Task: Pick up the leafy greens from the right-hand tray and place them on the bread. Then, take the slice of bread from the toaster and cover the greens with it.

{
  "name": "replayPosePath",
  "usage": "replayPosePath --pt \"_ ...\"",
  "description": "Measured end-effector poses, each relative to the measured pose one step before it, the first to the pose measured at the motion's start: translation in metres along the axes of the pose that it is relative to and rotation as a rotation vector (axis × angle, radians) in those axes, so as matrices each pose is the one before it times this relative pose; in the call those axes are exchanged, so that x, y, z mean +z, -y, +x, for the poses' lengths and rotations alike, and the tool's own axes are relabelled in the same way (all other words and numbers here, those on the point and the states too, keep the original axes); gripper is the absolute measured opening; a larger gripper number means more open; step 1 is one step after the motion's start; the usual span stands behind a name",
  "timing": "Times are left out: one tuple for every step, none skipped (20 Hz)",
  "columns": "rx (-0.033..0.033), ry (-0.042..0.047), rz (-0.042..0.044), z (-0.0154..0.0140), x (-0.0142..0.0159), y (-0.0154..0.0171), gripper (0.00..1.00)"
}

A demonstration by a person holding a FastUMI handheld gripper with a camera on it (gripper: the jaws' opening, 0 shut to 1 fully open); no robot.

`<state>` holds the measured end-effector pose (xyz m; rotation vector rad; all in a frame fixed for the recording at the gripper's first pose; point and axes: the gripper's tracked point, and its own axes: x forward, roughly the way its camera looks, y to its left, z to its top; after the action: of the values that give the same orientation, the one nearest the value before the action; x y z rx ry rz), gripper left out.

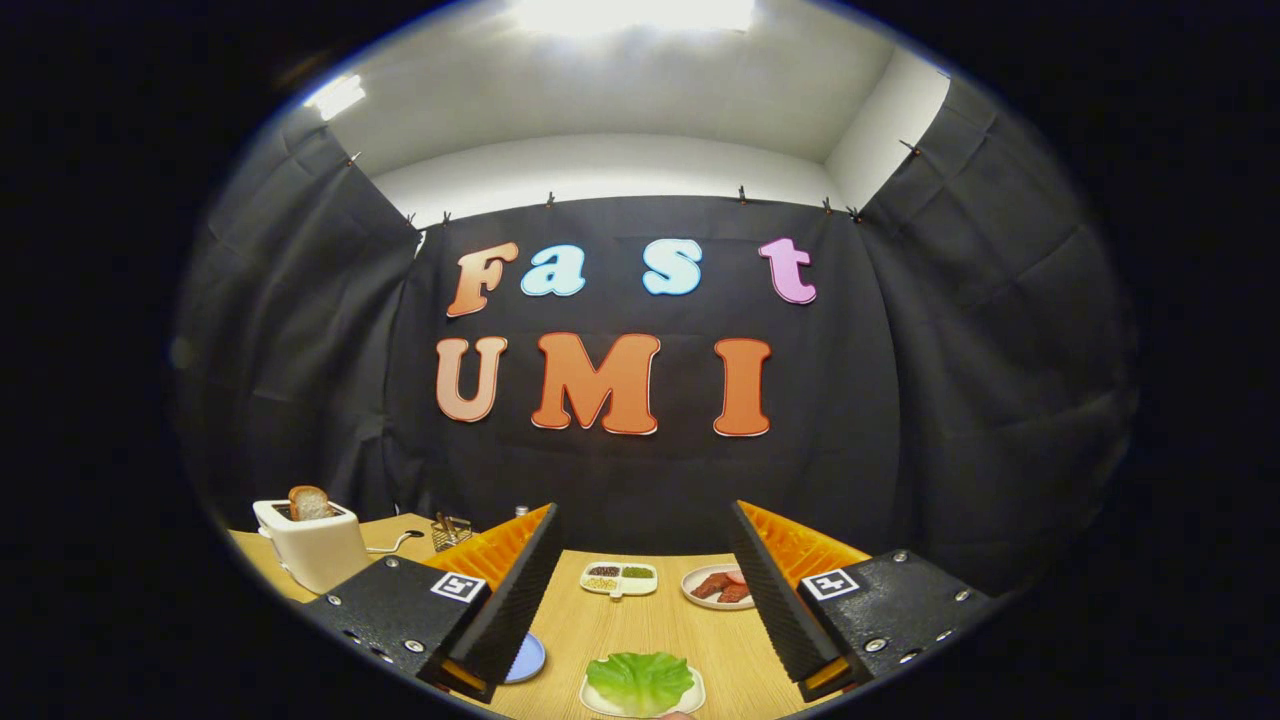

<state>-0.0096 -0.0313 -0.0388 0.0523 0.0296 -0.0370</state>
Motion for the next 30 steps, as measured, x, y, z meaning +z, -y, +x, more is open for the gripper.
replayPosePath --pt "0.00373 -0.00022 0.01077 -0.00131 -0.00066 0.00057 0.99" --pt "0.00908 0.0077 0.01165 -0.00064 0.00418 -0.00118 0.99" --pt "0.01012 -0.00442 0.00415 -0.00102 -0.00018 -0.00077 0.99" --pt "0.00582 -0.00456 0.00025 0.00075 0.00112 -0.00024 0.99" --pt "-0.00036 -0.01204 -0.00444 0.00152 0.0002 0.00132 0.99" --pt "0.00223 -0.00401 -0.00262 0.00258 0.00004 -0.00067 0.99" --pt "0.00519 -0.00527 0.00031 0.00188 0.00125 -0.00204 0.99" --pt "0.0076 -0.01005 0.00267 0.00284 -0.0009 -0.00367 0.99" --pt "0.01072 -0.01535 0.00136 0.0039 -0.00385 -0.0042 0.99" --pt "0.01519 -0.0211 0.00017 0.00342 -0.00499 -0.00371 0.99" --pt "0.01663 -0.02407 0.00072 0.00274 -0.00401 -0.00374 0.99" --pt "0.01756 -0.02258 0.00007 0.00211 -0.00297 -0.00322 0.99" --pt "0.02034 -0.02959 -0.00461 0.0035 -0.00451 -0.00302 0.99" --pt "0.01509 -0.05044 -0.01005 0.00188 -0.00837 -0.0019 0.99" --pt "0.01658 -0.04182 -0.01012 0.00227 -0.00937 -0.00144 0.99" --pt "0.01295 -0.03991 -0.00912 0.00211 -0.00773 -0.00256 0.99" --pt "0.01345 -0.03735 -0.00358 0.00325 -0.00353 -0.00172 0.99" --pt "0.00408 -0.03541 0.00145 0.00297 -0.00319 -0.00013 0.99" --pt "0.0013 -0.04179 0.00372 0.00351 -0.00566 0.00187 0.99" --pt "0.00654 -0.04651 0.00765 0.00294 -0.00763 -0.00009 0.99" --pt "0.01133 -0.0428 0.01338 0.0046 -0.00724 -0.00138 0.99" --pt "0.01315 -0.04832 0.01902 0.00448 -0.00802 -0.00183 0.99" --pt "0.01521 -0.05033 0.01973 0.00408 -0.00813 -0.00193 0.99" --pt "0.00808 -0.04431 0.0146 0.00547 -0.00844 -0.00108 0.99" --pt "-0.00444 -0.03807 0.00375 0.00545 -0.00701 0.00323 0.98" --pt "-0.01446 -0.0361 -0.00366 0.00545 -0.00724 0.00504 0.98" --pt "-0.01282 -0.03532 -0.0044 0.0051 -0.00697 0.00363 0.98" --pt "-0.00606 -0.03385 0.00267 0.00546 -0.00633 0.00186 0.98" --pt "0.00082 -0.03426 0.00838 0.00535 -0.00615 0.00076 0.98" --pt "0.00154 -0.03325 0.00689 0.00585 -0.00624 0.00057 0.98"
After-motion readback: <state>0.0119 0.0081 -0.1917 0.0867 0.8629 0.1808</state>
